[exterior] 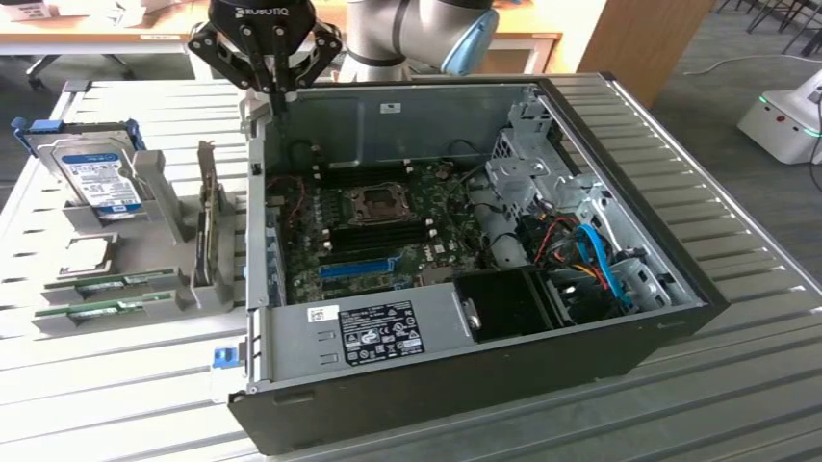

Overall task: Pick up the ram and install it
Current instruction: 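Reach for the ram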

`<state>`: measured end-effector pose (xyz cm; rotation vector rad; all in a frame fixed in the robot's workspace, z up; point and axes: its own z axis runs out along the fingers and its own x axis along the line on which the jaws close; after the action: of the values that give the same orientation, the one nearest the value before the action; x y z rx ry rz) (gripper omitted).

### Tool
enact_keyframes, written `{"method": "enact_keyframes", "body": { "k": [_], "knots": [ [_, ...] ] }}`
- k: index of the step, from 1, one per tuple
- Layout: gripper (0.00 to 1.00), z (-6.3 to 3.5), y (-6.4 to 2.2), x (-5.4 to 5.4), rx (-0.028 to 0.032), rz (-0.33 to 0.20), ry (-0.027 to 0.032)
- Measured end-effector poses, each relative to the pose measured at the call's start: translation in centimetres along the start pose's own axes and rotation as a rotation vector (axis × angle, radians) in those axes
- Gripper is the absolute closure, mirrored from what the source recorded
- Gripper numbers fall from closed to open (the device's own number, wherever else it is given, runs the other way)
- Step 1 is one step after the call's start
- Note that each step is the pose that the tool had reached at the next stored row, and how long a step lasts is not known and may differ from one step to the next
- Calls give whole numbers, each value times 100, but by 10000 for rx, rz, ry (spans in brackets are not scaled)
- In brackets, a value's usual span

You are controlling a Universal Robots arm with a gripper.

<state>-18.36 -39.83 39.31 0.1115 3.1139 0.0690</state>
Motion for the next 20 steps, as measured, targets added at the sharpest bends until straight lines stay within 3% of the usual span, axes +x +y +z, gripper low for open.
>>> {"method": "enact_keyframes", "body": {
  "k": [20],
  "knots": [
    [89,-4,-16,249,0,0,0]
  ]
}}
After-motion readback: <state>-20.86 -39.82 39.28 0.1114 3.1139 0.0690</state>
